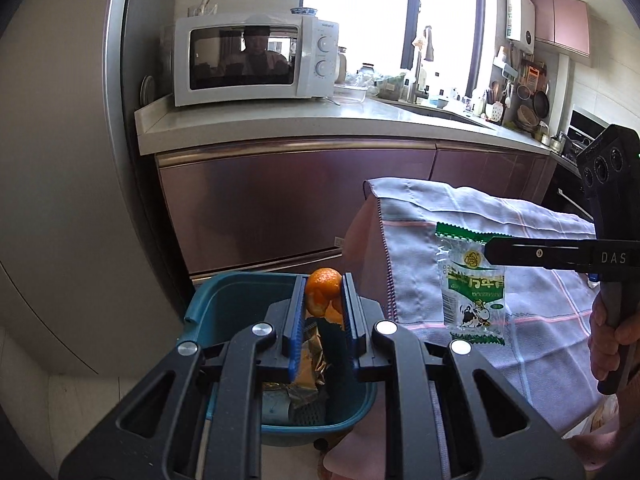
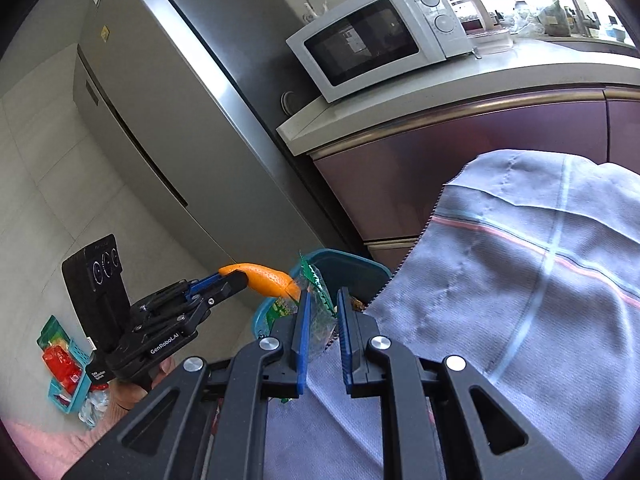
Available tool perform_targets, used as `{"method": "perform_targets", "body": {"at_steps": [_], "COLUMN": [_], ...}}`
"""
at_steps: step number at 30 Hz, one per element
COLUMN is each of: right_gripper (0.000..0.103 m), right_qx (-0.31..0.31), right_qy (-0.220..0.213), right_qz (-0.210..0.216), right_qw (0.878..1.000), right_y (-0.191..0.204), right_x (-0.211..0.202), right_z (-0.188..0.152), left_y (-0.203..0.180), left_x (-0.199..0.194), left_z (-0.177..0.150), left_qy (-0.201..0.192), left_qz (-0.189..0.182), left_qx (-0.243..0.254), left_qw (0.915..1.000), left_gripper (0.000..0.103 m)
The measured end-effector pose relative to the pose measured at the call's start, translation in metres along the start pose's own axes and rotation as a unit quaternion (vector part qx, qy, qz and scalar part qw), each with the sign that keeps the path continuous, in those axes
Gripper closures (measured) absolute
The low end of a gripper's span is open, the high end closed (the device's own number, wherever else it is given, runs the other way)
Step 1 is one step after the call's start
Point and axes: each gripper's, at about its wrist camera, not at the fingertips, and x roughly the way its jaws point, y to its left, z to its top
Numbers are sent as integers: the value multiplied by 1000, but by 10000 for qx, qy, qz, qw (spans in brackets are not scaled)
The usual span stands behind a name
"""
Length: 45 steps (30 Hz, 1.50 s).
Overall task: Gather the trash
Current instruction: 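Open both tools over the teal bin to drop the peel and packet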
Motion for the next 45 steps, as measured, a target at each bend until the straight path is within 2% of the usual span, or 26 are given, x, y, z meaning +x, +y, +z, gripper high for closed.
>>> {"method": "perform_targets", "body": {"at_steps": [11, 25, 35, 45], "right_gripper": [91, 91, 87, 80], "right_qx": [-150, -86, -53, 0], "right_qy": [368, 840, 1049, 938], "right_qz": [-119, -461, -609, -541], "right_qw": [9991, 9954, 9926, 9941], "right_y": [12, 11, 6, 1], "right_x": [52, 110, 129, 118], "right_z": [11, 11, 7, 2], "left_y": [30, 38, 38, 32], "left_x": [26, 64, 90, 103], "left_z": [-15, -33, -43, -51], "left_qy": [264, 669, 965, 1079], "left_qz": [186, 279, 233, 185], "left_qx": [-249, -386, -442, -499], "left_qw": [9992, 9966, 9941, 9927], "left_gripper": [85, 85, 83, 83]}}
